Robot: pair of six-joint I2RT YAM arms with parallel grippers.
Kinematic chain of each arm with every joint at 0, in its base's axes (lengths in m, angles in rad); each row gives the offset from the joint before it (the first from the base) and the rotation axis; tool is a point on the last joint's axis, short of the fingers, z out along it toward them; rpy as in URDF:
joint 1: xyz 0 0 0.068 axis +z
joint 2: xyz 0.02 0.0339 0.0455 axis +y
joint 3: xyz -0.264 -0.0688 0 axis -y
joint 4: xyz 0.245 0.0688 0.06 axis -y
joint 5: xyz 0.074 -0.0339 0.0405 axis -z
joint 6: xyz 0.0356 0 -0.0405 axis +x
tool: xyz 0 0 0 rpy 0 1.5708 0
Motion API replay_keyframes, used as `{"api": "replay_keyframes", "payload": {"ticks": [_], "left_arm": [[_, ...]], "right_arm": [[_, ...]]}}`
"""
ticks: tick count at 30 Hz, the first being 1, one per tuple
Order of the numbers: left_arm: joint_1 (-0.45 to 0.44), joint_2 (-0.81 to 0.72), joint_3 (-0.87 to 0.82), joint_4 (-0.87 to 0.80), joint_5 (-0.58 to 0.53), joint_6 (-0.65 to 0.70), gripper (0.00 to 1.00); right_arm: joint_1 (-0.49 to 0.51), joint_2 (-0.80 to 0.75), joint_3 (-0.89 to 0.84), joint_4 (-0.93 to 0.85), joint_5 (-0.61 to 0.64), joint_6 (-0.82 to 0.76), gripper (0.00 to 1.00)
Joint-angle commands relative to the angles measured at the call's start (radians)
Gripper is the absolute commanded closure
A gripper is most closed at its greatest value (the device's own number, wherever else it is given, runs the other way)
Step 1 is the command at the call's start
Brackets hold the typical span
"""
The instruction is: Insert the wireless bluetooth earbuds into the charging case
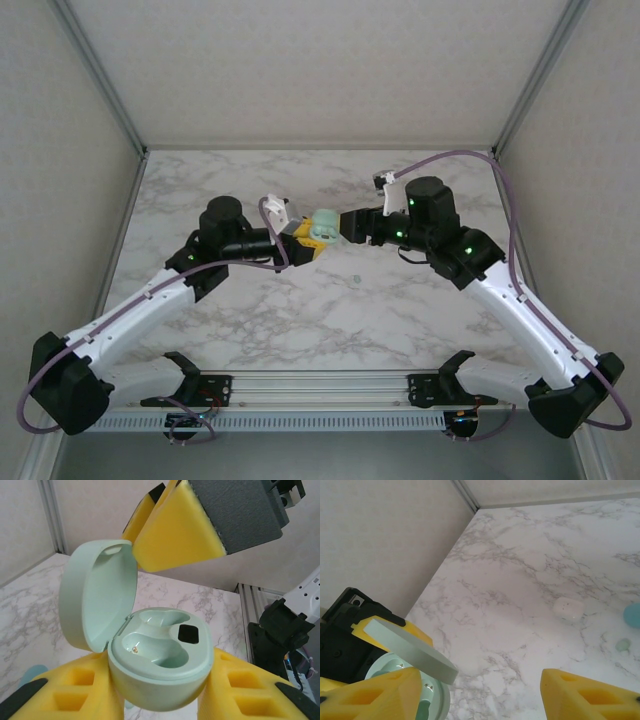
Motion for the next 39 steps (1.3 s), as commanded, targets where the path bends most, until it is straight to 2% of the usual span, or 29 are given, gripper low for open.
{"api": "replay_keyframes", "payload": {"ticks": [1,5,8,13,21,27,31,39], "left_arm": [[-0.009,-0.029,-0.013,0.029,-0.026,0.012,0.81],[-0.01,-0.039,-0.04,0.049,-0.077,0.008,0.81],[-0.009,-0.057,-0.055,0.058,-0.108,0.007,0.81],[-0.01,-0.092,-0.069,0.065,-0.14,0.004,0.81],[-0.009,-0.143,-0.079,0.045,-0.181,0.01,0.81],[-0.009,-0.168,-0.085,0.024,-0.198,0.017,0.81],[-0.009,-0.183,-0.095,0.013,-0.214,0.025,0.81],[-0.009,-0.198,-0.102,0.0,-0.228,0.036,0.81]], "right_arm": [[-0.004,-0.063,0.029,-0.012,0.052,0.03,0.34],[-0.011,-0.107,0.005,-0.065,0.162,0.023,0.33],[-0.064,-0.098,-0.026,-0.171,0.245,0.048,0.38],[-0.186,0.018,-0.12,-0.243,0.136,0.073,0.46],[-0.199,0.337,-0.158,-0.141,-0.011,0.06,0.52],[-0.196,0.583,-0.015,-0.14,-0.004,0.033,0.56],[-0.179,0.733,0.127,-0.178,0.049,0.031,0.61],[-0.127,0.957,0.378,-0.307,0.195,0.031,0.62]]}}
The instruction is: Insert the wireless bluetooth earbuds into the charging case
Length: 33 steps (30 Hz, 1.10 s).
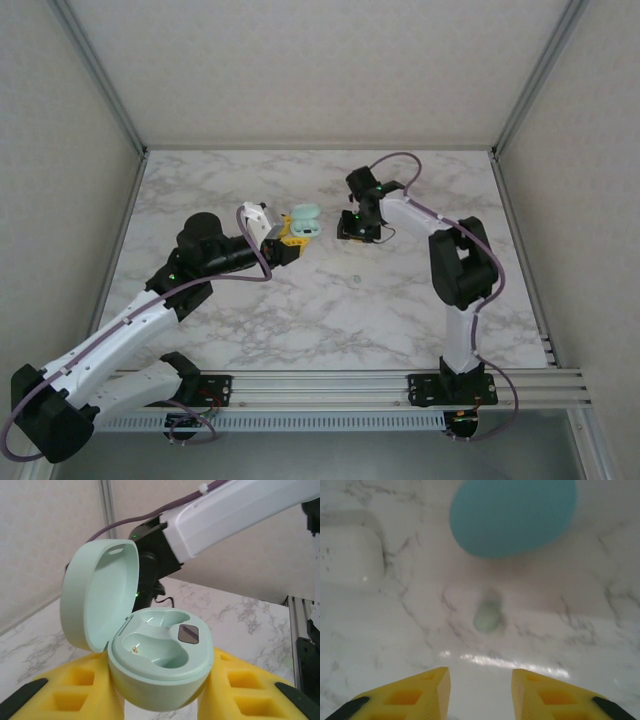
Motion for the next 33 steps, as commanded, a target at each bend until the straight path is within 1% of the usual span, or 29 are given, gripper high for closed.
{"api": "replay_keyframes", "payload": {"ticks": [1,8,12,20,22,33], "left_arm": [[-0.009,-0.024,-0.009,0.001,-0.013,0.017,0.81],[-0.009,-0.021,-0.009,0.001,-0.007,0.021,0.81],[-0.009,-0.019,-0.011,-0.002,-0.005,0.022,0.81],[-0.009,-0.019,-0.008,-0.019,-0.01,0.032,0.81],[-0.009,-0.018,-0.005,-0.018,-0.008,0.033,0.81],[-0.009,-0.012,-0.002,-0.017,-0.006,0.032,0.81]], "right_arm": [[0.02,0.062,0.076,-0.094,0.102,0.002,0.61],[0.037,0.124,0.149,-0.109,0.144,0.008,0.62],[0.038,0.164,0.191,-0.131,0.139,0.004,0.63],[0.044,0.201,0.23,-0.148,0.143,-0.006,0.65],[0.043,0.207,0.237,-0.155,0.146,-0.01,0.68],[0.052,0.234,0.245,-0.16,0.155,-0.019,0.7]]}}
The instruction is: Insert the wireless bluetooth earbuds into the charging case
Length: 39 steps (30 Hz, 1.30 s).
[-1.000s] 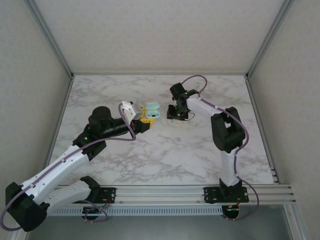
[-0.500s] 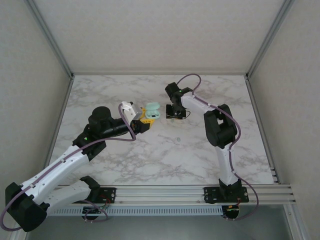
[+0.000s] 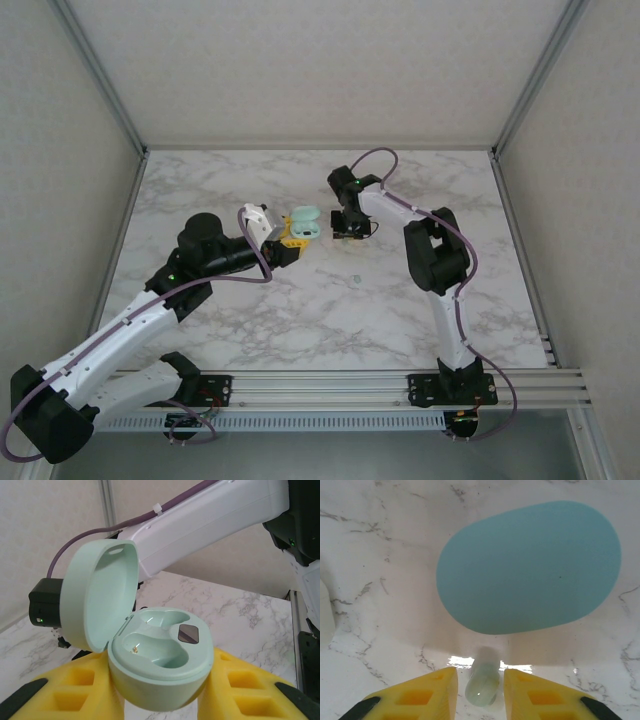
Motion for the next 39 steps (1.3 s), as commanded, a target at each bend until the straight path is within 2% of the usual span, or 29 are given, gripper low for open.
{"api": "replay_keyframes", "payload": {"ticks": [1,8,17,21,28,30,34,39], "left_arm": [[-0.009,-0.007,-0.002,0.005,-0.006,0.014,0.81],[-0.009,-0.005,-0.002,0.005,-0.004,0.013,0.81],[-0.009,0.0,0.003,0.005,-0.001,0.009,0.81],[-0.009,0.003,0.006,0.003,-0.001,0.009,0.81],[-0.009,0.007,0.014,0.0,-0.008,0.007,0.81],[-0.009,0.003,0.015,-0.001,-0.021,0.002,0.81],[-0.005,-0.005,0.01,0.001,-0.059,-0.004,0.82],[0.012,-0.036,-0.004,0.023,-0.082,-0.013,0.82]], "right_arm": [[0.011,0.029,0.023,-0.027,0.021,-0.008,0.7],[0.015,0.028,0.011,-0.016,0.029,-0.012,0.75],[0.015,0.04,0.02,-0.018,0.042,-0.024,0.74],[0.015,0.045,0.024,-0.02,0.04,-0.032,0.78],[0.016,-0.052,-0.018,-0.013,0.0,-0.038,0.82],[0.015,-0.128,-0.063,0.006,-0.056,-0.04,0.82],[0.008,-0.33,-0.208,0.103,-0.265,-0.022,0.82],[-0.064,-0.563,-0.4,0.291,-0.676,0.087,0.82]]}}
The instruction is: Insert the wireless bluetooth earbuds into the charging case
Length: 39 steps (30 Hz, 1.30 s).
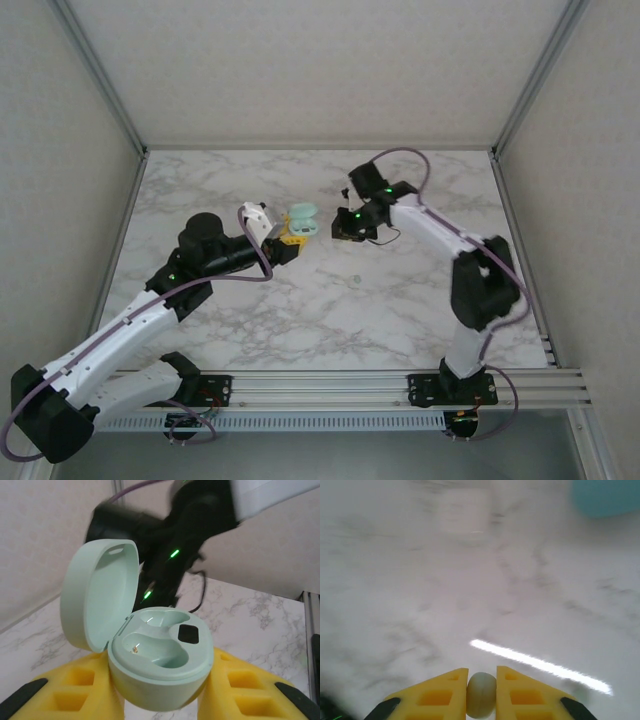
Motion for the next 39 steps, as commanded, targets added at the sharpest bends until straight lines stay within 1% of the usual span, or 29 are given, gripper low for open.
{"api": "replay_keyframes", "payload": {"ticks": [1,4,7,9,14,18,21,25,30,35,39], "left_arm": [[0.015,-0.041,-0.011,0.031,-0.033,-0.014,0.82],[0.031,-0.059,-0.024,0.037,-0.046,-0.022,0.83],[0.048,-0.077,-0.035,0.038,-0.056,-0.024,0.83],[0.056,-0.084,-0.042,0.036,-0.054,-0.021,0.83],[0.059,-0.082,-0.054,0.042,-0.038,-0.025,0.83],[0.059,-0.073,-0.06,0.056,-0.033,-0.024,0.82],[0.059,-0.061,-0.06,0.056,-0.028,-0.016,0.82],[0.058,-0.037,-0.082,0.104,-0.019,-0.013,0.82],[0.051,-0.005,-0.116,0.205,-0.026,0.0,0.82],[0.034,0.044,-0.099,0.217,-0.028,0.021,0.82],[0.018,0.069,-0.093,0.234,-0.038,0.042,0.82]], "right_arm": [[-0.056,-0.124,-0.092,0.169,-0.374,0.098,0.82],[-0.083,-0.192,-0.158,0.305,-0.578,0.207,0.83],[-0.09,-0.238,-0.2,0.412,-0.7,0.297,0.83],[-0.092,-0.26,-0.208,0.458,-0.758,0.346,0.83],[-0.091,-0.301,-0.19,0.468,-0.808,0.379,0.83],[-0.092,-0.328,-0.187,0.489,-0.801,0.415,0.83],[-0.09,-0.345,-0.189,0.495,-0.772,0.439,0.82],[-0.085,-0.379,-0.192,0.483,-0.701,0.44,0.82],[-0.053,-0.424,-0.179,0.442,-0.597,0.393,0.82],[-0.015,-0.438,-0.175,0.468,-0.543,0.428,0.82],[0.014,-0.455,-0.17,0.463,-0.482,0.418,0.82]]}}
